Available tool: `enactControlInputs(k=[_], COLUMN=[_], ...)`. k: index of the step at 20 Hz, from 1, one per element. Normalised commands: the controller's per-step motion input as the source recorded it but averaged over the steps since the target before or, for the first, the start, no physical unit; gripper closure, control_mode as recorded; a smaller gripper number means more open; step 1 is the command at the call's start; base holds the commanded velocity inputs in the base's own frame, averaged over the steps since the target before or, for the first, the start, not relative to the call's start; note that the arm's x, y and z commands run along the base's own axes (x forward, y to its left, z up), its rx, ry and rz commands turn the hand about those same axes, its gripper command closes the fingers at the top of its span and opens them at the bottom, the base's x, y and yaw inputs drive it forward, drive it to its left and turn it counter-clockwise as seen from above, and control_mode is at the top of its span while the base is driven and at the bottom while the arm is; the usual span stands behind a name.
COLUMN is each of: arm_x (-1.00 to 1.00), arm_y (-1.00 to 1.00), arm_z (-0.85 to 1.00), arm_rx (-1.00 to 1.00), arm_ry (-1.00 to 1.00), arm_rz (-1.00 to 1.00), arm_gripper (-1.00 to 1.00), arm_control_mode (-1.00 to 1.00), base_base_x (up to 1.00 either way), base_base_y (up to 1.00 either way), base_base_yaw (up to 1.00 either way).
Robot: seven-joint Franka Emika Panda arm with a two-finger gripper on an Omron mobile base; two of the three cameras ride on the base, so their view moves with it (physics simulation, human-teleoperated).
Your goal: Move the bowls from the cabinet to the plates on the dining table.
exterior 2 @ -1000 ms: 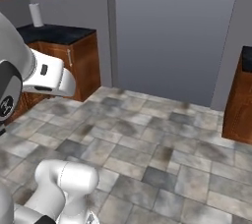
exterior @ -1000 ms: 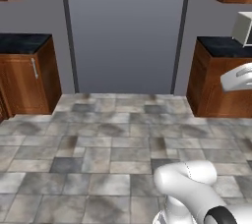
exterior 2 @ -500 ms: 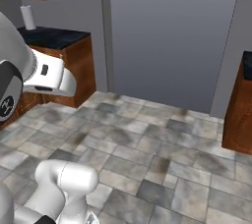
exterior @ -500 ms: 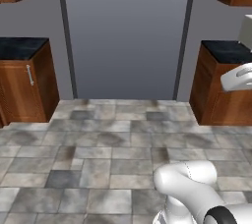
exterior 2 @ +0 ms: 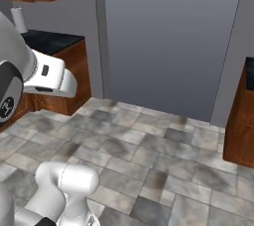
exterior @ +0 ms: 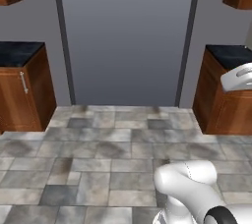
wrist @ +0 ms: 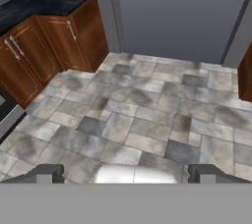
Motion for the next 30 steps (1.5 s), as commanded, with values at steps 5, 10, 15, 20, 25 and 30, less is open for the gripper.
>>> enactControlInputs(k=[5, 10, 15, 20, 25, 30], arm_x=[0.00, 0.00, 0.00, 0.00, 0.00, 0.00], arm_y=[0.00, 0.00, 0.00, 0.00, 0.00, 0.00], arm_z=[0.00, 0.00, 0.00, 0.00, 0.00, 0.00], arm_rx=[0.00, 0.00, 0.00, 0.00, 0.00, 0.00], arm_ry=[0.00, 0.00, 0.00, 0.00, 0.00, 0.00], arm_rz=[0.00, 0.00, 0.00, 0.00, 0.00, 0.00], arm_gripper=[-1.00, -1.00, -1.00, -1.00, -1.00, -1.00], arm_control_mode=[1.00, 1.00, 1.00, 1.00, 1.00, 1.00], base_base_x=[0.62, 0.62, 0.62, 0.62, 0.62, 0.62], base_base_y=[0.14, 0.16, 0.19, 0.24, 0.25, 0.25], base_base_yaw=[0.00, 0.00, 0.00, 0.00, 0.00, 0.01])
